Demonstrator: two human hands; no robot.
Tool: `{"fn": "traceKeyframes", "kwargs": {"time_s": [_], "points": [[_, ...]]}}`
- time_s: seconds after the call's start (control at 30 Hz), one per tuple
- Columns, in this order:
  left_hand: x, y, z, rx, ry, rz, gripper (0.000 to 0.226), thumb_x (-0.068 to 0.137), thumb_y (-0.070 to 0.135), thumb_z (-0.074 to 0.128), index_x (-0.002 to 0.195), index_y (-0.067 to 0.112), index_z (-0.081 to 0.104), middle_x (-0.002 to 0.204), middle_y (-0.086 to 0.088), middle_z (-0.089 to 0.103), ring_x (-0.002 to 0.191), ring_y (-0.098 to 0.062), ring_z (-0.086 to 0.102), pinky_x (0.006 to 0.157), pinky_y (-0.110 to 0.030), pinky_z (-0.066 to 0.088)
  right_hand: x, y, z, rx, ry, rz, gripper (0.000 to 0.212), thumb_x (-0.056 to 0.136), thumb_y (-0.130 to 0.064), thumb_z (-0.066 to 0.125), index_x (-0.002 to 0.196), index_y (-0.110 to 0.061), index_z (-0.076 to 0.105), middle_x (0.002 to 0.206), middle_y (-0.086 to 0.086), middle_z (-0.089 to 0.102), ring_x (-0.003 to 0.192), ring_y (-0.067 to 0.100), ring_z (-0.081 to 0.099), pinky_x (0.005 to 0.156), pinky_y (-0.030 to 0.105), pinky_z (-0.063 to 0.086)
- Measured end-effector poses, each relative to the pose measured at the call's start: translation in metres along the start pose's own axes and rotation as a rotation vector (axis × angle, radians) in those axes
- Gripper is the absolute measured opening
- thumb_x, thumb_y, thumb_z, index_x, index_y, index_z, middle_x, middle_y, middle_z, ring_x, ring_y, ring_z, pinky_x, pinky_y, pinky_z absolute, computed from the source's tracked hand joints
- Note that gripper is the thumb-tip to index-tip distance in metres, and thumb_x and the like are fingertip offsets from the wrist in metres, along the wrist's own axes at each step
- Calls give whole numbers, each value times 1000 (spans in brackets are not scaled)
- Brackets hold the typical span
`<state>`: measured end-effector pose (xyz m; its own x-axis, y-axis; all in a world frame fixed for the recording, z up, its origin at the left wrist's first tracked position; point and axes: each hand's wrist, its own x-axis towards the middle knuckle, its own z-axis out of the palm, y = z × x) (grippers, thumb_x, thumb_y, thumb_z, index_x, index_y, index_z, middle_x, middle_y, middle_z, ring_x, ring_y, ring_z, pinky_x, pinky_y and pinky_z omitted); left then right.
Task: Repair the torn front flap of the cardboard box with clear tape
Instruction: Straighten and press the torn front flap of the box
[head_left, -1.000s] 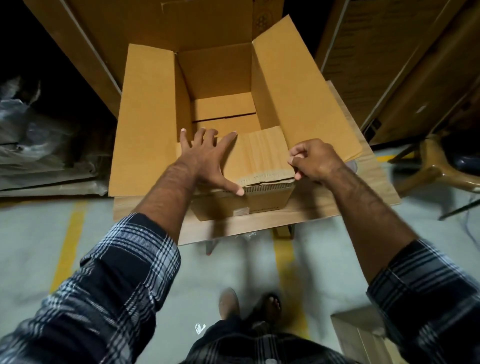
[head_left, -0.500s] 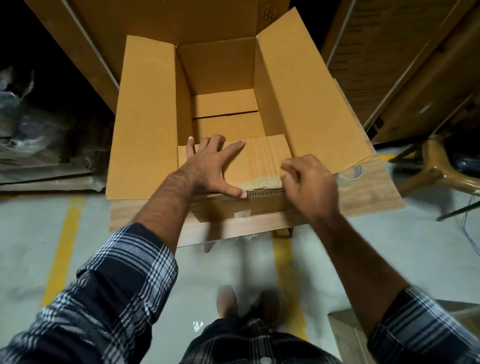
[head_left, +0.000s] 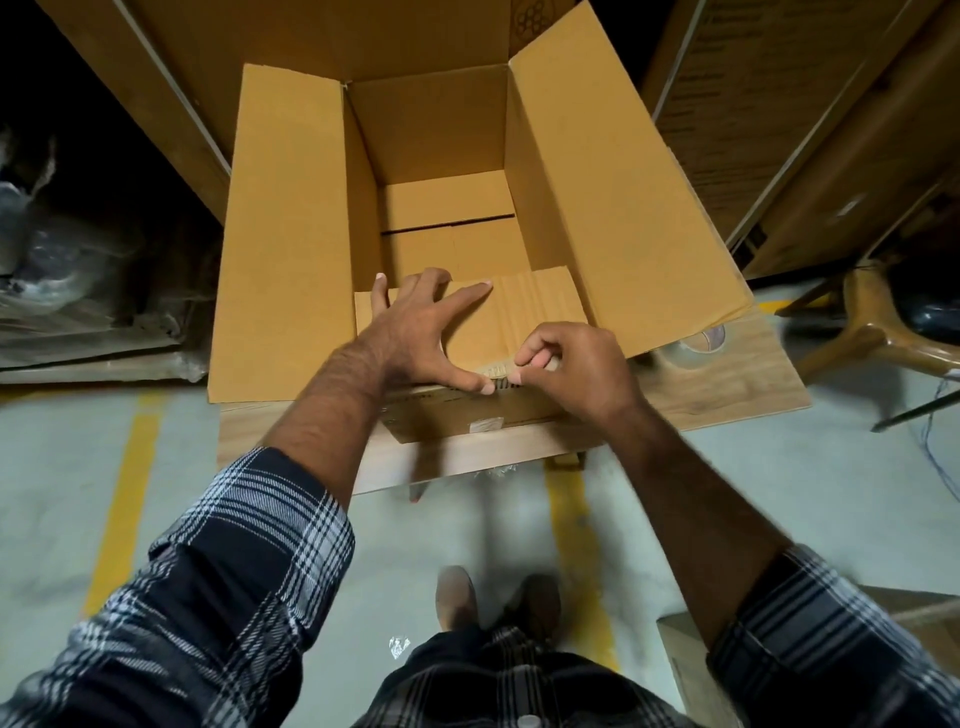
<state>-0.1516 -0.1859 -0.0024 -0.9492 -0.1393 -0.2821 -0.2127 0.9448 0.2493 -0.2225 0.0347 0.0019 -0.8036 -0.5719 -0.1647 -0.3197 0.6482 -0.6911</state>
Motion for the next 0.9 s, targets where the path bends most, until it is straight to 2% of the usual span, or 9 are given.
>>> {"fn": "traceKeyframes", "kwargs": {"time_s": [0.07,0.17,0.27,0.37,0.5,0.63,0.7,0.8,0.9], "points": [[1,1,0,-2,-6,3,128,50,94,66,158,51,12,162,-7,19,150,-27,20,118,-71,-6,17,-12,-14,-6,-211,119,22,70,-24,93,82,-21,75,77,-9,72,74,8,65,71,28,53],[2,0,0,-9,-13,11,128,47,96,62,157,53,13,161,-7,20,149,-28,21,118,-72,-4,48,-31,-25,-196,-432,247,42,63,-26,97,97,-16,73,97,-1,73,94,18,66,82,33,53],[0,-3,2,-33,-8,19,125,49,95,63,157,53,14,161,-8,21,148,-29,22,118,-72,-4,66,-47,-21,-377,-497,293,74,56,-31,99,118,-15,64,116,2,67,108,28,63,94,43,54],[0,-4,2,-44,-13,16,122,53,93,66,156,54,15,161,-8,21,149,-29,21,118,-71,-5,69,-50,-21,-423,-499,293,77,54,-35,100,118,-18,61,118,3,65,110,28,61,93,43,53],[1,-2,2,-36,-20,-2,125,54,91,68,158,49,14,161,-7,21,149,-29,21,119,-70,-5,39,-29,-24,-240,-353,91,37,69,-29,93,93,-20,66,94,-5,69,92,20,66,77,36,56],[2,-3,3,-42,-14,1,130,52,93,67,159,44,12,162,-7,21,150,-29,20,118,-71,-6,-31,10,17,-118,325,-242,13,85,-26,72,95,-20,65,95,-4,66,89,17,61,75,36,51],[2,-2,3,-41,-7,1,135,51,93,67,161,38,11,161,-8,22,150,-28,21,119,-70,-6,-59,26,45,-242,476,-260,28,87,-24,68,114,-16,68,113,2,69,105,23,62,83,38,49],[5,0,2,-20,-24,-2,145,47,96,62,163,25,9,161,-8,23,150,-28,20,121,-65,-9,-80,35,73,-506,396,-305,59,91,-30,60,147,-14,53,152,5,54,140,21,49,98,41,43],[7,1,0,5,-44,-7,153,41,98,54,163,19,7,161,-9,22,151,-27,19,123,-61,-9,-80,36,82,-597,351,-347,67,94,-32,57,156,-15,40,164,4,38,151,20,35,109,49,39]]}}
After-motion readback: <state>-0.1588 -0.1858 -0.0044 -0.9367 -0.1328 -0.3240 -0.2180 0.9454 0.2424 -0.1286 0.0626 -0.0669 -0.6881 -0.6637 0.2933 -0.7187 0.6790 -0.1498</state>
